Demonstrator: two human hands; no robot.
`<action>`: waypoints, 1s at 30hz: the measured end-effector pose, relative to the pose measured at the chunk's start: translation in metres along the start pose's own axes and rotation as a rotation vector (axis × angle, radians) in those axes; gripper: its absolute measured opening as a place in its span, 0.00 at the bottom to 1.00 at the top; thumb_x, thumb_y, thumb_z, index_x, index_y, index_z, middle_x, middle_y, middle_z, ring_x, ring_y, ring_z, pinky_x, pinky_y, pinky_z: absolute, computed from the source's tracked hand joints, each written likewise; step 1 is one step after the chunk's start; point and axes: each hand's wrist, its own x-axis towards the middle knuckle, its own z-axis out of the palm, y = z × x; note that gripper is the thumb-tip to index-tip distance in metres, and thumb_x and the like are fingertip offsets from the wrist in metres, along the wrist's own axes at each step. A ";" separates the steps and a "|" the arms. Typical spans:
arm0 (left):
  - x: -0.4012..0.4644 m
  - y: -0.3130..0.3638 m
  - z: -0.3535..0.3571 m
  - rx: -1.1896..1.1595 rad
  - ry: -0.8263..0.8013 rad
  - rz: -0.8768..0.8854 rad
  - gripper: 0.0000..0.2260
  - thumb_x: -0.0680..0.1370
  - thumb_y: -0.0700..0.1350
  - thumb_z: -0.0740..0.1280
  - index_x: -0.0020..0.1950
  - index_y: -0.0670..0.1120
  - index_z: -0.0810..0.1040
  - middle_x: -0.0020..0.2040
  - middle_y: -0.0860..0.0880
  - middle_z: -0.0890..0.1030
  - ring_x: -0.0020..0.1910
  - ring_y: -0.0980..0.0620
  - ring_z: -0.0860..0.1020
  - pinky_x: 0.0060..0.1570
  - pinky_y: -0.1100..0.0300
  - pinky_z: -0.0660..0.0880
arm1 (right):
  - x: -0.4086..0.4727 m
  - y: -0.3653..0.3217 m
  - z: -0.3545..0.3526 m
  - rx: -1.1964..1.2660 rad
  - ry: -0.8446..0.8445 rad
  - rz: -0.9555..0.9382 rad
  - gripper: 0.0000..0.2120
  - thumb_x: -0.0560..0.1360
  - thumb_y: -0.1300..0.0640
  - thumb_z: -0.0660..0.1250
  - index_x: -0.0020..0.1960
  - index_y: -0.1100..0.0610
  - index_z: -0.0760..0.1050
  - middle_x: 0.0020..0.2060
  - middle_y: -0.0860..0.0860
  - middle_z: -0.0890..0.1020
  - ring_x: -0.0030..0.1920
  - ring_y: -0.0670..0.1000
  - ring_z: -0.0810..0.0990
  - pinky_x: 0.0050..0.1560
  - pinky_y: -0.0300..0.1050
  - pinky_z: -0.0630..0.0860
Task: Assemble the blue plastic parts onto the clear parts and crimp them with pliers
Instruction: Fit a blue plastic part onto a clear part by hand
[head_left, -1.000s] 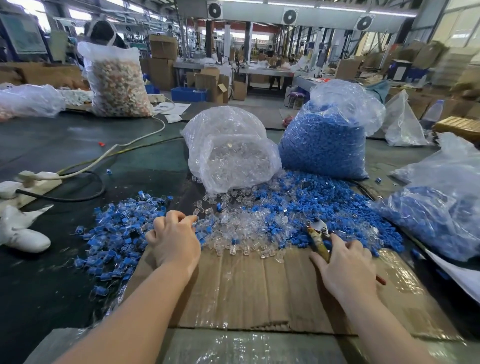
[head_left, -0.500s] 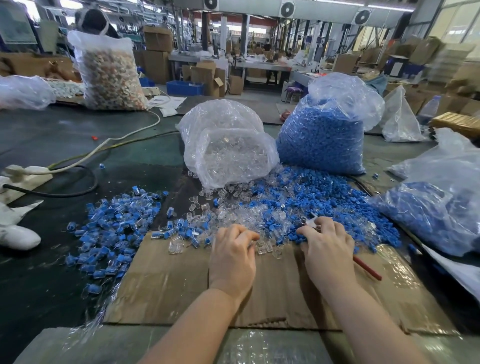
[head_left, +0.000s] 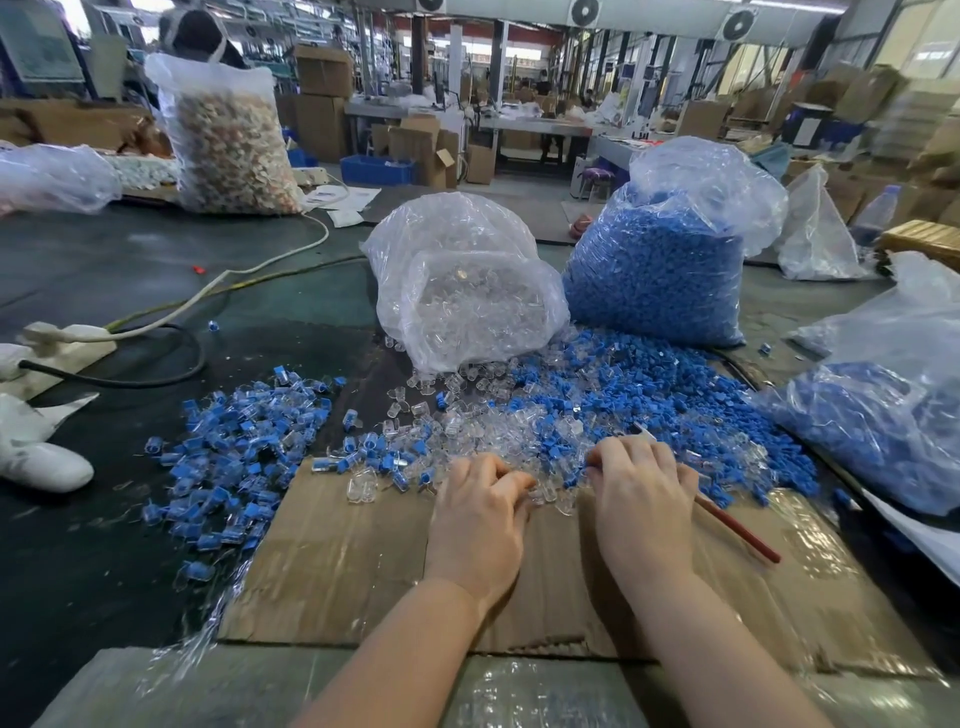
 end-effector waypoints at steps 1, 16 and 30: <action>0.000 0.001 0.000 0.011 -0.023 0.011 0.15 0.80 0.53 0.58 0.66 0.56 0.71 0.55 0.57 0.69 0.51 0.60 0.56 0.59 0.64 0.56 | -0.003 -0.006 0.000 0.050 0.022 -0.012 0.04 0.78 0.59 0.62 0.48 0.52 0.73 0.48 0.48 0.79 0.52 0.53 0.73 0.50 0.50 0.63; -0.001 0.005 -0.010 -0.165 0.020 0.042 0.12 0.76 0.44 0.67 0.59 0.52 0.77 0.47 0.55 0.78 0.47 0.57 0.68 0.47 0.69 0.61 | -0.024 -0.015 0.014 0.430 0.098 -0.093 0.01 0.73 0.59 0.69 0.44 0.57 0.78 0.38 0.51 0.81 0.40 0.55 0.77 0.42 0.47 0.71; 0.001 0.004 -0.016 -0.354 0.033 -0.144 0.06 0.75 0.42 0.68 0.49 0.50 0.82 0.36 0.62 0.77 0.36 0.70 0.74 0.41 0.80 0.66 | -0.023 -0.012 0.012 0.529 0.044 -0.072 0.05 0.73 0.64 0.69 0.48 0.59 0.82 0.42 0.51 0.83 0.45 0.53 0.79 0.48 0.43 0.72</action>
